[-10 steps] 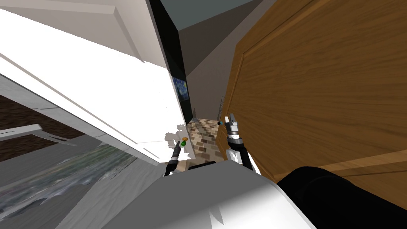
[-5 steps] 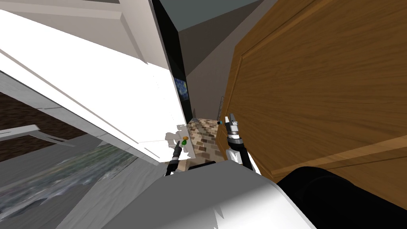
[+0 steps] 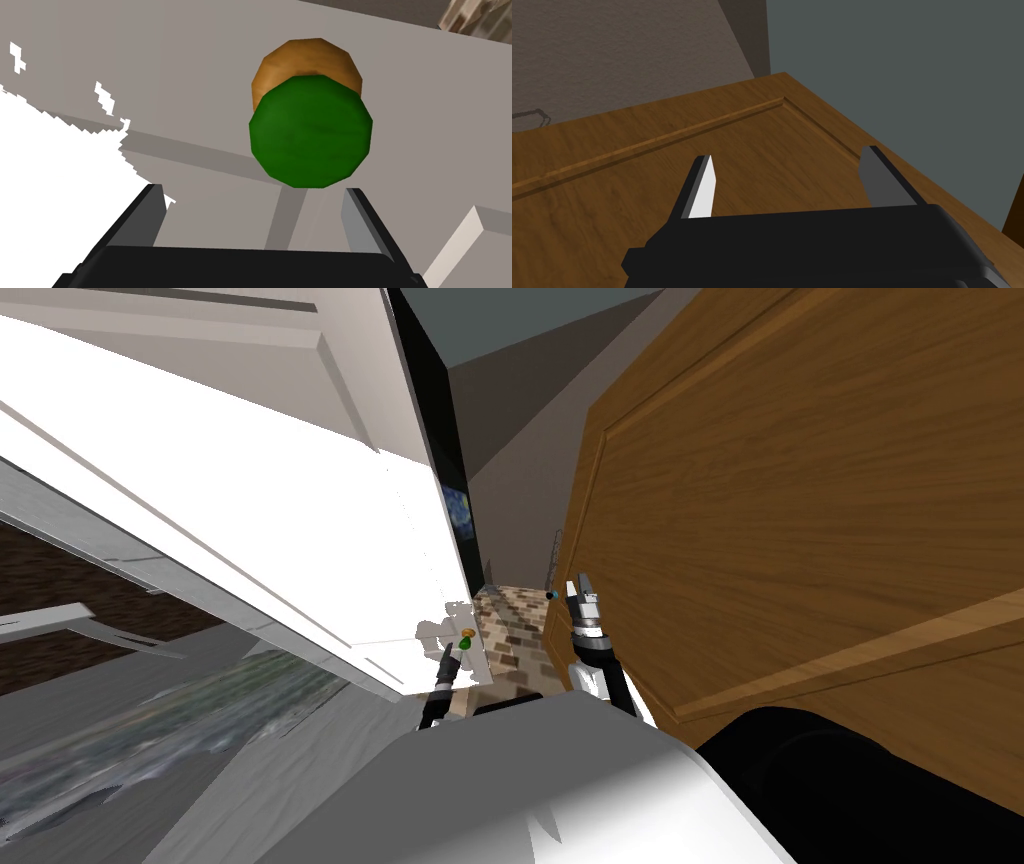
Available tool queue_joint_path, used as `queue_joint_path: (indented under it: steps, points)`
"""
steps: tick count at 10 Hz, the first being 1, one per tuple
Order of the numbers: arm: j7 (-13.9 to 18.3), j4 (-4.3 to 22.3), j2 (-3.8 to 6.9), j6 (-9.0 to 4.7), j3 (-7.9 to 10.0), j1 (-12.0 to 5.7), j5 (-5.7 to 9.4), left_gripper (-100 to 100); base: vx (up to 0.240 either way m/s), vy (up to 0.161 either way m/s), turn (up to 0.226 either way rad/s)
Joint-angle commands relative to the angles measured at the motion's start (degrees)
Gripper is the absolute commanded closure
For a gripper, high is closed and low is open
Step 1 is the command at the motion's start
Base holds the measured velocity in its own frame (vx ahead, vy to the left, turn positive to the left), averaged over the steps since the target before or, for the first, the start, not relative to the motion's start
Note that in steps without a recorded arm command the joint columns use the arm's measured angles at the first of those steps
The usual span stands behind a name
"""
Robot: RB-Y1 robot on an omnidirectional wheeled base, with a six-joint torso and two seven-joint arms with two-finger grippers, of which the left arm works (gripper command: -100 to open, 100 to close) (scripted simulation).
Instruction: Push the door open
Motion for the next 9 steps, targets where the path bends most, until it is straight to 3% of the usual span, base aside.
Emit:
queue_joint_path:
  steps: [1, 4, 8, 9]
  points:
    - [2.86, -0.57, -0.28, 0.43, -0.85, 0.34, 1.23, -100, -0.051, 0.026, -0.033]
    - [6.14, -0.98, -0.47, 0.72, -1.43, 0.57, 2.07, -100, -0.031, 0.019, -0.011]
    - [12.91, -2.22, -1.04, 1.60, -3.19, 1.28, 4.60, -100, -0.035, 0.022, -0.020]
    - [13.22, -2.22, -1.04, 1.60, -3.19, 1.28, 4.60, -100, -0.025, 0.016, -0.012]
